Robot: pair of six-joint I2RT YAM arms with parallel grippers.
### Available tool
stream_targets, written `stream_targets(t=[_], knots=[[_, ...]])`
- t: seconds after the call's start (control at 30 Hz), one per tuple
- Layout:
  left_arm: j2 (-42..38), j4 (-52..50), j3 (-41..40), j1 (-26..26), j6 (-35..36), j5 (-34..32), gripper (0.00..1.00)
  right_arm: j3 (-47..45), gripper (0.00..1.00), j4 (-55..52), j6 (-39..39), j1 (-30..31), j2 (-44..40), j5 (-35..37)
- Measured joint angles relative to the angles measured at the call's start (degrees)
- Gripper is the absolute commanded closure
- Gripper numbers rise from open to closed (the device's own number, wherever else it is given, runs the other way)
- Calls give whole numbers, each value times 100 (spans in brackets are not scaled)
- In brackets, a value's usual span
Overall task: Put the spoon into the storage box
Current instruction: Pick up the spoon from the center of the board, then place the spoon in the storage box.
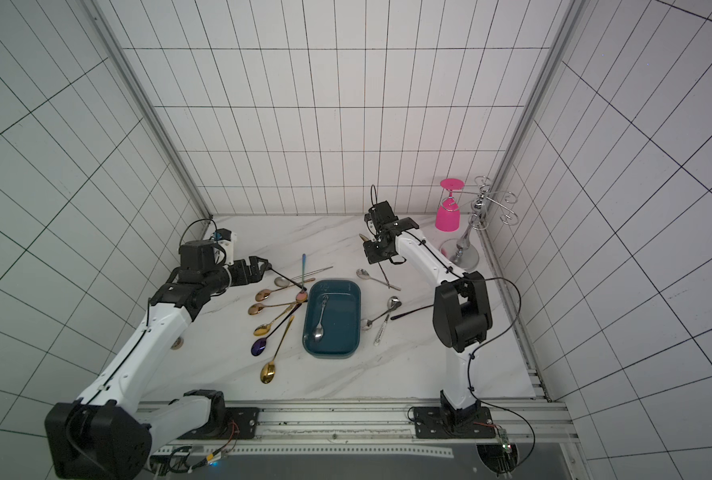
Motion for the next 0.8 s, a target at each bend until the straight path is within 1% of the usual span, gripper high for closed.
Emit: stream_targets(t=[0.13,0.33,0.47,0.67,0.8], knots=[[0,-2,2,4,4,-68,2,0,100,-109,-328,278,-481,208],[0,-2,2,15,26,-127,2,-4,100,-455,-1263,870,-752,446],[-2,-2,2,15,31,-173,2,-323,100,-518,-2061,1169,-1102,417],[-22,-13,11,15,42,-210,2,-931,100,-555,-3377,1381,-1714,162],[-48,-11,13,15,44,-232,2,-1200,100,-573,-4253,1556,-1777,98]])
